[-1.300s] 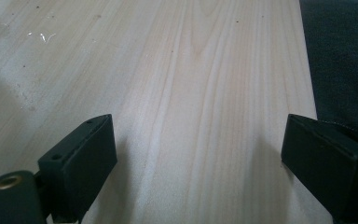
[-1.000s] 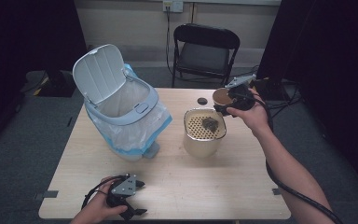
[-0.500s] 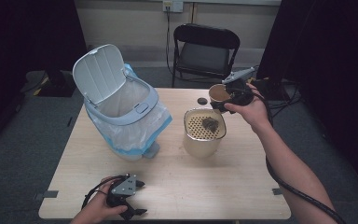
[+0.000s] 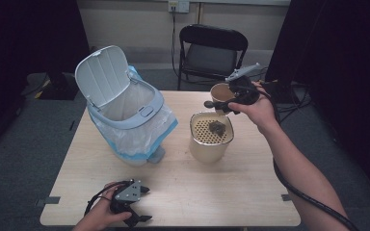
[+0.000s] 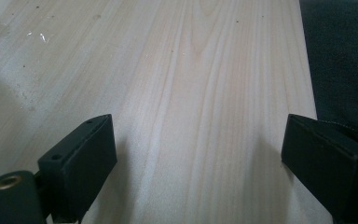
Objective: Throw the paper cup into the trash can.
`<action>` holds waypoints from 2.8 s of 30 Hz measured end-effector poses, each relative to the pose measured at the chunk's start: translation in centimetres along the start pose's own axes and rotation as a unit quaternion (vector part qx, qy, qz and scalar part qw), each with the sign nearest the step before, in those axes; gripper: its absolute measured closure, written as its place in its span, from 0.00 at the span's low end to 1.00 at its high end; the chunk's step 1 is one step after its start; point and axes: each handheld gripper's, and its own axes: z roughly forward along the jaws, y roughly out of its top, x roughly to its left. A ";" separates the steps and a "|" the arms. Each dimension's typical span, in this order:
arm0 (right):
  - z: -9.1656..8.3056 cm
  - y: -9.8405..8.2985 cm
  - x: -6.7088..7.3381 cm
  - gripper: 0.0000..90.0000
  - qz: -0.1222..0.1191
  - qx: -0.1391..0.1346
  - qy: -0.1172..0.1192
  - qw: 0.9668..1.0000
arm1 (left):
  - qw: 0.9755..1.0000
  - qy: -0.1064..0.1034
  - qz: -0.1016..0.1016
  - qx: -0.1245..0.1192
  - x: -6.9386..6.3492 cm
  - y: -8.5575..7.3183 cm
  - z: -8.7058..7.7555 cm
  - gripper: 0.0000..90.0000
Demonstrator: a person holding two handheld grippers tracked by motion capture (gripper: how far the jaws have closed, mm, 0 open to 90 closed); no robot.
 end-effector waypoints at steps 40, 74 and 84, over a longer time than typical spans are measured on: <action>-0.6 7.1 3.2 0.32 -0.015 -0.040 0.043 0.998 | 1.000 -0.001 -0.001 -0.001 0.0 0.0 0.0 0.11; 1.1 13.4 7.9 0.31 -0.048 -0.062 0.086 0.993 | 1.000 -0.004 -0.004 0.001 -0.1 0.0 0.0 0.10; 1.7 14.6 9.2 0.31 -0.058 -0.067 0.098 0.991 | 1.000 -0.003 -0.004 0.001 -0.1 0.0 0.0 0.10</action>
